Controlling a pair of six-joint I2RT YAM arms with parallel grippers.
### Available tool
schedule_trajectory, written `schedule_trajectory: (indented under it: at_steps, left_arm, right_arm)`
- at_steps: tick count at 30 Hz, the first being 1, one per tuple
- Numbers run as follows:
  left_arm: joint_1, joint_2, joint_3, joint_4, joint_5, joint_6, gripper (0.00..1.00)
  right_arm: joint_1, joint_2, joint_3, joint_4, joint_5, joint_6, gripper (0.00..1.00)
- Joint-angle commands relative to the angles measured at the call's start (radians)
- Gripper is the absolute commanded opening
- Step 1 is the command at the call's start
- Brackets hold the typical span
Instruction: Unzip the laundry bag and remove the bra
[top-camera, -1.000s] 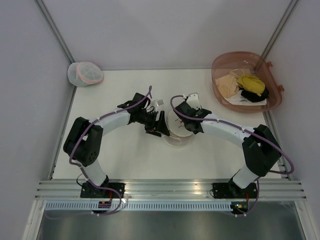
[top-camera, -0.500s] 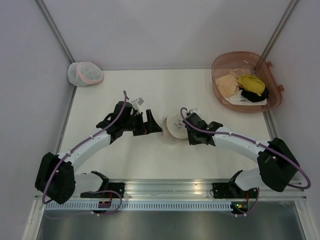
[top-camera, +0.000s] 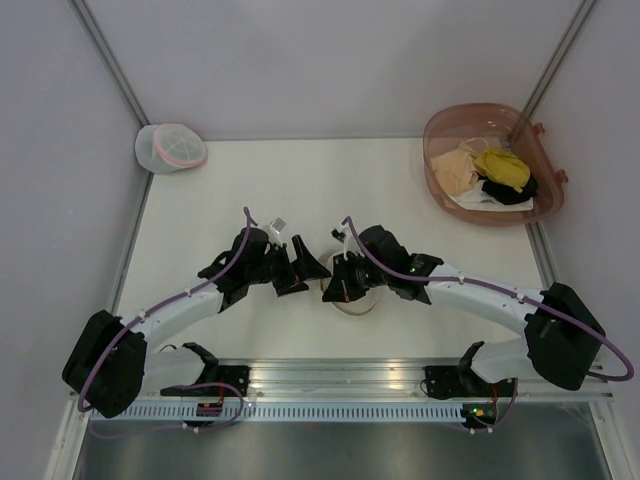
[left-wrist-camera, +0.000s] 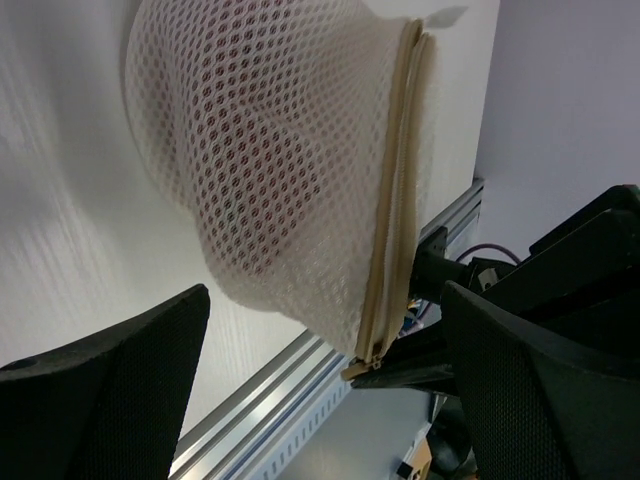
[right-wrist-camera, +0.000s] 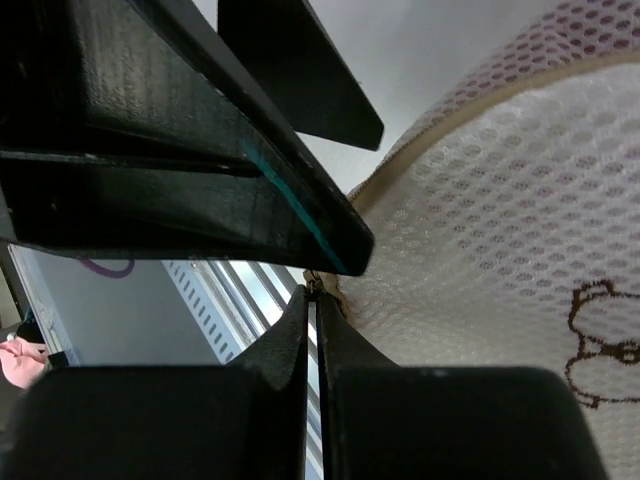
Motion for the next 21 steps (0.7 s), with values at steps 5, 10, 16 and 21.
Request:
schedule_trajectory:
  at_steps: [5, 10, 16, 21]
  left_arm:
    - [-0.002, 0.048, 0.029, 0.181, -0.080, -0.114, 1.00]
    - [-0.006, 0.171, 0.078, 0.226, -0.023, -0.099, 0.98]
    - [-0.016, 0.268, 0.050, 0.399, 0.081, -0.128, 0.45]
    - [-0.016, 0.260, 0.046, 0.372, 0.050, -0.113, 0.02]
  right_arm:
    - [0.016, 0.038, 0.043, 0.062, -0.022, -0.039, 0.00]
    - [0.016, 0.043, 0.044, 0.037, 0.005, -0.064, 0.00]
    - [0.016, 0.044, 0.066, 0.002, 0.038, -0.087, 0.01]
    - [0.016, 0.032, 0.076, -0.053, 0.071, -0.110, 0.00]
